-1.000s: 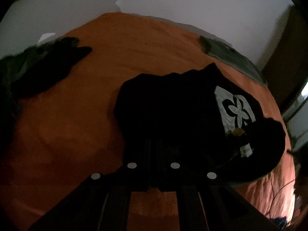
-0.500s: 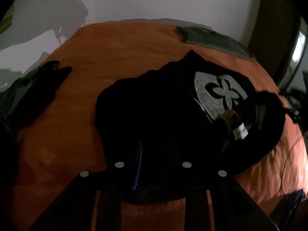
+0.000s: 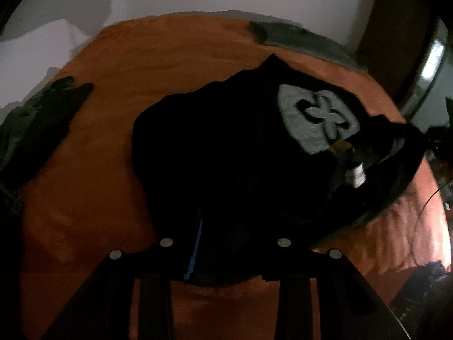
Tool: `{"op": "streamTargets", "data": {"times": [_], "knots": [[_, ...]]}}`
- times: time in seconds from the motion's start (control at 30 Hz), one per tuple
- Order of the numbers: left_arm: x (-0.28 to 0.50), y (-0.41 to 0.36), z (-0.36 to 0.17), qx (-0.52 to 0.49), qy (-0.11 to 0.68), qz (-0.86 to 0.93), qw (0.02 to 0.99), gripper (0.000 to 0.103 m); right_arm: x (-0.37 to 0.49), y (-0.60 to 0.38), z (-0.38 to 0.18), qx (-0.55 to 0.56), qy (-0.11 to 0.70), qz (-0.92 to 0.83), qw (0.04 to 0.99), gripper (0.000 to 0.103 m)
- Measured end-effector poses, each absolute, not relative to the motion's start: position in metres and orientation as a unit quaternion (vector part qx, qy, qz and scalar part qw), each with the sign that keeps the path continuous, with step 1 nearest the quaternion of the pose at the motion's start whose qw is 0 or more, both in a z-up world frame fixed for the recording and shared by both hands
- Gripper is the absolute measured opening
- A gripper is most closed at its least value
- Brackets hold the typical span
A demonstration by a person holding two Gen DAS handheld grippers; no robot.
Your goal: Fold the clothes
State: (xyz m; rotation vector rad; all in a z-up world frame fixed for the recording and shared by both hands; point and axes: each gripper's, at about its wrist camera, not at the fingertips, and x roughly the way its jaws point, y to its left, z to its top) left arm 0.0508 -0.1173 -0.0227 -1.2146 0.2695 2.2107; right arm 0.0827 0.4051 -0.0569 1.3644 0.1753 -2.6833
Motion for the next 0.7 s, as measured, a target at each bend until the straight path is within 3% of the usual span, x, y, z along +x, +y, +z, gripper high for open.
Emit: {"op": "streamTargets", "data": {"times": [0.27,0.6,0.7], "knots": [[0.085,-0.089,-0.031,-0.436,0.211,0.788,0.380,0.037,0.133,0.427,-0.087,0.485,-0.024,-0.874,0.024,0.005],[0.102,-0.068,-0.037,-0.378,0.334,0.747,0.432,0.038,0.124,0.435,-0.084,0.474,-0.052,-0.879,0.020,0.006],[0.109,-0.053,-0.039,-0.338,0.404,0.710,0.467,0.038,0.122,0.436,-0.085,0.476,-0.056,-0.877,0.020,0.006]]}}
